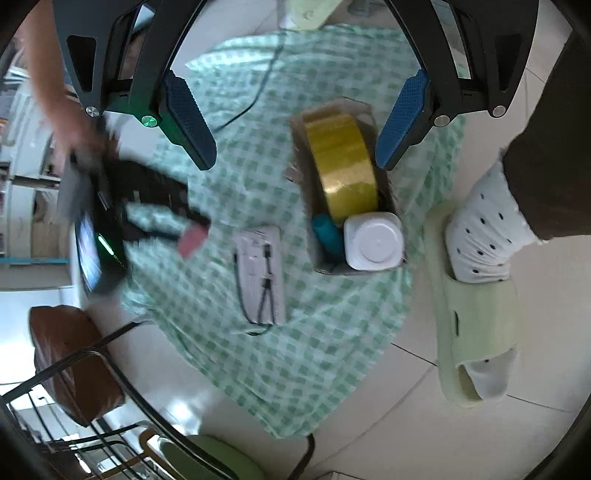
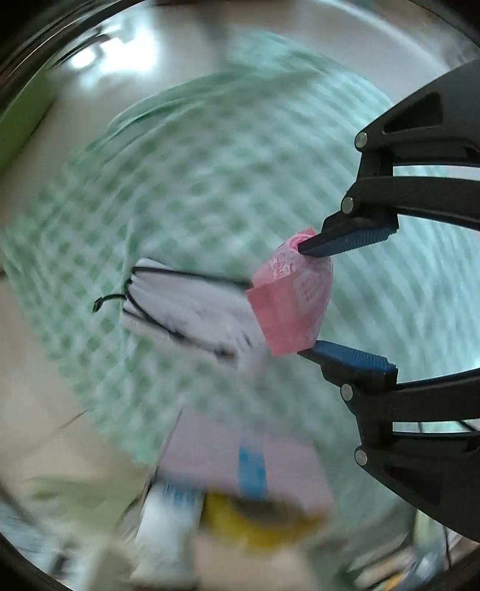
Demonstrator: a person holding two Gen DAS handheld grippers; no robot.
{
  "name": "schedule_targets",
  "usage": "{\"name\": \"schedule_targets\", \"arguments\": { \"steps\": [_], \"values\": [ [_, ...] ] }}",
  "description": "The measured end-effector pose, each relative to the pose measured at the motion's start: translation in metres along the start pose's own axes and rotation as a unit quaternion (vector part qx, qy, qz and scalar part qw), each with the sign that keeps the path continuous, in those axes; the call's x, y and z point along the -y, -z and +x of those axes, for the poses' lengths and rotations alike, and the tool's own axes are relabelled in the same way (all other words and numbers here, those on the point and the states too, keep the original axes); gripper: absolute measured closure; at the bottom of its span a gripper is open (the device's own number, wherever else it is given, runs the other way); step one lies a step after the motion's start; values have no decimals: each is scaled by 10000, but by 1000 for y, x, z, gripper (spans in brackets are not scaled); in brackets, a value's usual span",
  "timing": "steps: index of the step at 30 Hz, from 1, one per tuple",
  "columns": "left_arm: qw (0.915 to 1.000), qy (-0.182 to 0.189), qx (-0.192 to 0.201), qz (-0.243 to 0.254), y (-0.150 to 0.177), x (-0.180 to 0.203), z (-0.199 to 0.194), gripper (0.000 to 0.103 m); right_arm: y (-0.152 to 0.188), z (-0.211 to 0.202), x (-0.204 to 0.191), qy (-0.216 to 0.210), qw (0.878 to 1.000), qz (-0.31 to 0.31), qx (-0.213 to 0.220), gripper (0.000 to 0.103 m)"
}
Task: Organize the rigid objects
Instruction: 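Lift the pink packet and hand it to the left gripper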
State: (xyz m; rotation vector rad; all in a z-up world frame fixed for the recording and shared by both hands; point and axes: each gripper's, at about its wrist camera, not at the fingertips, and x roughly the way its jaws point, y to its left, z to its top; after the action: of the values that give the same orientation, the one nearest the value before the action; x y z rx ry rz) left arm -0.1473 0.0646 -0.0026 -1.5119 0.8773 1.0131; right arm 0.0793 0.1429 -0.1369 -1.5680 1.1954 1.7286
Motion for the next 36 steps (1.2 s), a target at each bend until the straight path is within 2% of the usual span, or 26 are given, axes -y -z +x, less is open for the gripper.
{"name": "schedule_targets", "arguments": {
  "steps": [1, 2, 4, 5, 7, 9, 11, 13, 16, 19, 20, 21, 23, 24, 26, 30, 32, 34, 36],
  "values": [
    [9999, 96, -75, -25, 0, -1, -2, 15, 22, -17, -3, -392, 9983, 337, 272, 55],
    [9996, 214, -153, -48, 1, 0, -4, 15, 36, -28, -8, -575, 9963, 488, 410, 55],
    [9980, 588, -241, 7, 3, 3, -8, 15, 49, -42, -28, -624, 9968, 448, 215, 55],
    [9969, 719, -285, 118, 4, 7, -11, 15, 54, -56, -33, -685, 9959, 486, 343, 55],
    [9944, 792, -382, 586, 10, 23, -17, 15, 78, -85, -40, -1109, 9862, 895, 845, 55],
    [9896, 811, -486, 1088, 15, 37, -21, 15, 91, -101, -49, -1244, 9815, 1028, 1032, 55],
    [9802, 979, -660, 1588, 23, 51, -22, 15, 105, -112, -59, -1409, 9741, 1209, 1291, 55],
    [9736, 1082, -738, 1869, 28, 57, -24, 15, 111, -121, -74, -1711, 9664, 1190, 1502, 55],
    [9653, 1038, -777, 2266, 35, 63, -28, 16, 119, -133, -99, -1642, 9648, 1148, 1702, 55],
    [9597, 939, -875, 2501, 42, 62, -28, 33, 131, -142, -106, -1746, 9527, 1415, 2047, 55],
    [9587, 1070, -907, 2474, 42, 59, -30, 39, 133, -144, -108, -1735, 9508, 1467, 2104, 55],
    [9584, 1171, -916, 2436, 41, 56, -32, 45, 136, -144, -112, -1718, 9486, 1530, 2173, 54],
    [9594, 1025, -843, 2488, 42, 61, -35, 75, 141, -145, -116, -1689, 9454, 1667, 2233, 54],
    [9591, 978, -741, 2552, 41, 59, -38, 81, 142, -145, -118, -1652, 9443, 1733, 2259, 54],
    [9584, 930, -651, 2617, 48, 63, -39, 84, 142, -144, -118, -1629, 9404, 1851, 2341, 54],
    [9598, 866, -248, 2659, 56, 63, -50, 85, 140, -146, -124, -1287, 9325, 2133, 2613, 50],
    [9644, 1184, -49, 2363, 52, 53, -60, 85, 139, -147, -125, -1170, 9268, 2252, 2769, 49],
    [9652, 1447, 112, 2175, 48, 43, -70, 85, 138, -150, -125, -1159, 9192, 2365, 2929, 48],
    [9639, 1501, 330, 2175, 46, 38, -81, 85, 136, -152, -126, -1013, 9158, 2458, 3010, 45]
  ]
}}
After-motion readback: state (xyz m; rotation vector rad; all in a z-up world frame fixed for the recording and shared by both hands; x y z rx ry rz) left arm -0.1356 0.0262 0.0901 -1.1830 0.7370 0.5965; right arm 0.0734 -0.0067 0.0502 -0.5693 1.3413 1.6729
